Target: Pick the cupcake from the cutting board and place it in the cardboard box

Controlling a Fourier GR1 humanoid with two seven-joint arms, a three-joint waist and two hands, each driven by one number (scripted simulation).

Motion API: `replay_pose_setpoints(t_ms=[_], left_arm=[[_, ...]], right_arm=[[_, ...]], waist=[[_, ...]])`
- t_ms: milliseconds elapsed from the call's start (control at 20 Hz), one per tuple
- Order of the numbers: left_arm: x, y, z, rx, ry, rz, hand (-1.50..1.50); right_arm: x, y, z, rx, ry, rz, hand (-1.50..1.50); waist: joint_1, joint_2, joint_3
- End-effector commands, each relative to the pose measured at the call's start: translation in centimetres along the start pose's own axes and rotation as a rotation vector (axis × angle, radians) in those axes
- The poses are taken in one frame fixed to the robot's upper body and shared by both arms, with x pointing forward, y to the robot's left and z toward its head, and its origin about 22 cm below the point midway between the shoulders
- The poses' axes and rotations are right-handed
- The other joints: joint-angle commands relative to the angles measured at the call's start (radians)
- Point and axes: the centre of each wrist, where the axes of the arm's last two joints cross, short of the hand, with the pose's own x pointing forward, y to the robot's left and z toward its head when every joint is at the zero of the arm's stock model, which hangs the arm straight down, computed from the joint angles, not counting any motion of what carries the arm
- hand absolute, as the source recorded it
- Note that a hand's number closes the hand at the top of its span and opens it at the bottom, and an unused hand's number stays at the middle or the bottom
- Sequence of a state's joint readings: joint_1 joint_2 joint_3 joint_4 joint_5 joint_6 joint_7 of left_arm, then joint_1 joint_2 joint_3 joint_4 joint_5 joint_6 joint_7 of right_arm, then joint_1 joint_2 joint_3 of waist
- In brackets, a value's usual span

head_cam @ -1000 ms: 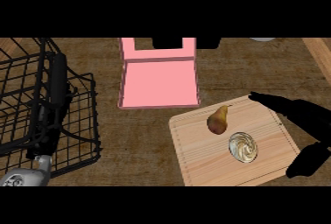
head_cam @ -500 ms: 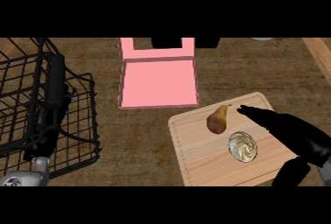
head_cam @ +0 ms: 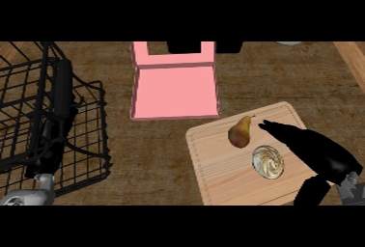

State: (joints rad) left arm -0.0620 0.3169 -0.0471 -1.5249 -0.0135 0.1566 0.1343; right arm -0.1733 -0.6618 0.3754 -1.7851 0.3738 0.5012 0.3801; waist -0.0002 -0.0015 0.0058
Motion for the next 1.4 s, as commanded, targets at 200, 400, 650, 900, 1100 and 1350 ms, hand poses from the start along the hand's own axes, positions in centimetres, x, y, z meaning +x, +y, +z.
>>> replay_pose_setpoints(t_ms=[200,400,650,900,1100,1350], left_arm=[[-0.9,-0.8,1.1,0.016,-0.015,-0.056,0.0],[-2.1,-0.8,2.0,-0.017,0.002,-0.037,0.0],[-2.6,-1.2,1.9,0.004,0.007,-0.043,0.0],[-1.8,0.7,1.5,-0.001,0.007,-0.052,0.0],[-0.1,-0.9,1.3,0.005,-0.003,-0.052,0.0],[0.0,0.5,1.4,-0.016,0.006,-0.061,0.0]], right_arm=[[-0.3,0.4,-2.0,-0.004,-0.002,-0.001,-1.5],[-1.1,1.5,-1.0,-0.02,0.004,-0.009,-1.5],[-1.0,2.4,-1.1,-0.014,0.013,0.003,-1.5],[-2.2,3.2,-3.0,0.002,-0.007,0.002,-1.5],[1.0,3.8,-2.8,0.006,0.009,-0.008,-1.5],[-1.7,4.6,-2.2,0.017,0.003,0.022,-1.5]], waist=[[0.004,0.001,-0.006],[0.002,0.001,-0.006],[0.0,0.001,-0.006],[0.006,0.002,-0.006],[0.002,0.001,-0.006],[0.001,0.001,-0.006]])
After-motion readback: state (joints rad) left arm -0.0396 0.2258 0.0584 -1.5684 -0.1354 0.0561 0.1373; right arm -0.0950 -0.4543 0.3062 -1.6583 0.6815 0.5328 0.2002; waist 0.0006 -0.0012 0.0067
